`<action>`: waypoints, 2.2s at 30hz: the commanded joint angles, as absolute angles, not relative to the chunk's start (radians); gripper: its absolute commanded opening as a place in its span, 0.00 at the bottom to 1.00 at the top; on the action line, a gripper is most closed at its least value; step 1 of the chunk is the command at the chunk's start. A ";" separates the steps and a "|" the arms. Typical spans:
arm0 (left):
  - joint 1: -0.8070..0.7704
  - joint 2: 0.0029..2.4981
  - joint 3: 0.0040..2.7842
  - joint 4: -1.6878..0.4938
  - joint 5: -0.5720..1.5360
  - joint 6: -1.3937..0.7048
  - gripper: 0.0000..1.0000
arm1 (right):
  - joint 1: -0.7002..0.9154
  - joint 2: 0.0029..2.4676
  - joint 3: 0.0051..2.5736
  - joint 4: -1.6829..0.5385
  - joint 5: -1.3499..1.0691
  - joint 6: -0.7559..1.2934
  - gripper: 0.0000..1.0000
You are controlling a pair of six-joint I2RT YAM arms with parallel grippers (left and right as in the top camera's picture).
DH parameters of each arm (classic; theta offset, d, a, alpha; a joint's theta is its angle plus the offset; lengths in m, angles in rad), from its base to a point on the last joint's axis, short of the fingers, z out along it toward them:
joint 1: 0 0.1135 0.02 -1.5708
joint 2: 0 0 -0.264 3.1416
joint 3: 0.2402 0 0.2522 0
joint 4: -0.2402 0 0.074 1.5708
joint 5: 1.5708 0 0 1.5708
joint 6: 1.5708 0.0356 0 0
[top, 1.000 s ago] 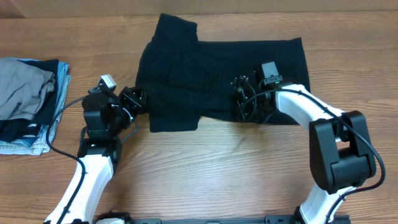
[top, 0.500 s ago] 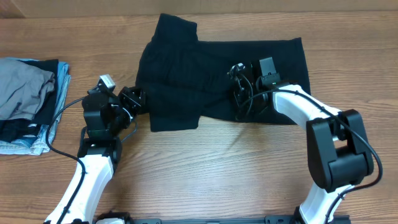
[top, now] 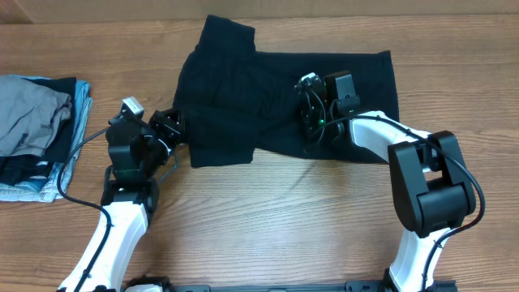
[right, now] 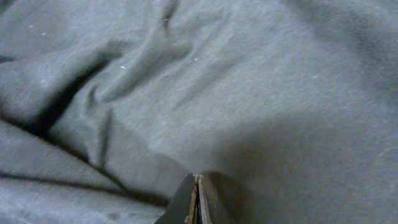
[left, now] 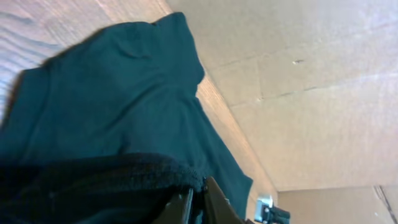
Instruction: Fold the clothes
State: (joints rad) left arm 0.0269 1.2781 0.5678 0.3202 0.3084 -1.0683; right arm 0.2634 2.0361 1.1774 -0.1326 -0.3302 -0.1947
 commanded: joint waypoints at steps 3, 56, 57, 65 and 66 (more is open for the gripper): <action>0.032 1.262 0.574 0.262 0.186 -1.034 0.13 | 0.265 2.041 1.180 -0.135 -0.307 -0.153 0.04; 0.034 1.482 0.580 0.297 0.394 -0.899 0.92 | 0.437 1.860 1.280 -0.531 -0.334 -0.344 1.00; 0.034 1.489 0.583 0.296 0.394 -0.899 0.92 | 0.437 1.860 1.280 -0.536 -0.333 -0.341 1.00; 0.039 1.494 0.587 0.247 0.367 -0.905 0.91 | 0.437 1.860 1.280 -0.550 -0.334 -0.341 1.00; 0.039 1.494 0.587 0.249 0.366 -0.898 0.92 | 0.437 1.860 1.280 -0.551 -0.334 -0.341 1.00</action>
State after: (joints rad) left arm 0.0284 1.4883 0.5694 0.2508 0.3813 -0.8921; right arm 0.4385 1.8580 1.2793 -0.5503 -0.3347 -0.3347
